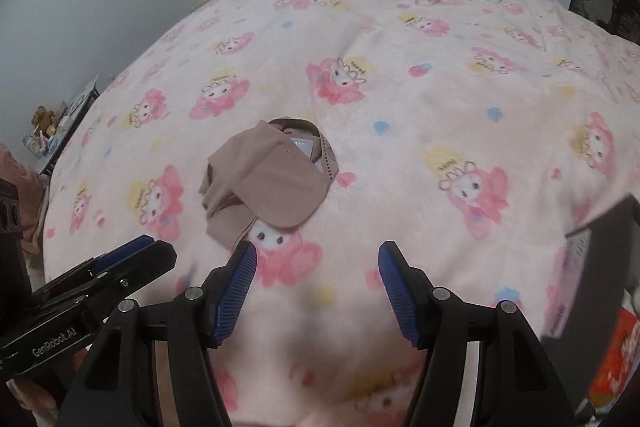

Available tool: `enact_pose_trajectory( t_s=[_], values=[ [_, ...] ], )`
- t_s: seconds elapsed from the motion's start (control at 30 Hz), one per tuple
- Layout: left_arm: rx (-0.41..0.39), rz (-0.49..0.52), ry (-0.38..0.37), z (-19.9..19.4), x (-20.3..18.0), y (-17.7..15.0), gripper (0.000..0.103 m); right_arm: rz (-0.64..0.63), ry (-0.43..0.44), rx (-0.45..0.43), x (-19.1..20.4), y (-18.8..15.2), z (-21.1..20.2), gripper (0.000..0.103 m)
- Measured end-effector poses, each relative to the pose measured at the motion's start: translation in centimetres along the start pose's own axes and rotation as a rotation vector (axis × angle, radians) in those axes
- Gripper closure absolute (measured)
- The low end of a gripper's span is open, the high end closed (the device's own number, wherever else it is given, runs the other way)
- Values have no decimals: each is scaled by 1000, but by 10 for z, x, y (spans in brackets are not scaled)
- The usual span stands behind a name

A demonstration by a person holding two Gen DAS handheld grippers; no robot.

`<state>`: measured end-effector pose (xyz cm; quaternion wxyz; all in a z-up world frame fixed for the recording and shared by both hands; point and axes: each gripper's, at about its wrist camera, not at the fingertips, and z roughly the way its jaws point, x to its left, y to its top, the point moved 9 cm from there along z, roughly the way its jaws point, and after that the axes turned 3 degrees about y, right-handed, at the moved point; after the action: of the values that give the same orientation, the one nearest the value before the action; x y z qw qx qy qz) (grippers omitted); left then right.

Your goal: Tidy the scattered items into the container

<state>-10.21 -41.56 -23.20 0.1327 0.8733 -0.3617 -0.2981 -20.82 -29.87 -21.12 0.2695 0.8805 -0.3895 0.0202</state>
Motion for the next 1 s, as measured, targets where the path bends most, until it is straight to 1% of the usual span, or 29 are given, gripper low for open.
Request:
enact_pose_trajectory(
  t_s=[0.2,0.3,0.37,0.4,0.43,0.5,0.53,0.57,0.63,0.73,0.87,1.0],
  values=[
    [27,-54,-19,39,18,14,53,11,-3,7,-4,17,44,43],
    [31,-64,-45,53,20,19,52,25,12,36,-6,18,63,43],
    [35,-83,-78,63,19,20,53,29,49,62,-4,16,77,43],
    [46,-96,-93,67,19,20,62,33,75,74,-2,15,82,43],
    [60,-103,-105,70,17,18,80,37,99,86,1,13,87,46],
    [63,-76,-108,67,7,15,94,39,127,89,5,11,88,62],
    [52,-55,-109,61,1,15,97,42,140,88,7,10,85,76],
    [43,-33,-121,52,-9,13,98,45,155,82,9,9,79,84],
    [32,-4,-150,33,-28,8,98,31,169,62,14,6,61,92],
    [7,67,-154,3,-57,-1,99,-18,149,-3,21,2,21,95],
    [-22,137,-213,-45,-101,-18,99,-31,158,-99,26,-9,-44,96],
    [-33,200,-273,-88,-143,-48,99,15,162,-162,13,-42,-107,96]
  ],
)
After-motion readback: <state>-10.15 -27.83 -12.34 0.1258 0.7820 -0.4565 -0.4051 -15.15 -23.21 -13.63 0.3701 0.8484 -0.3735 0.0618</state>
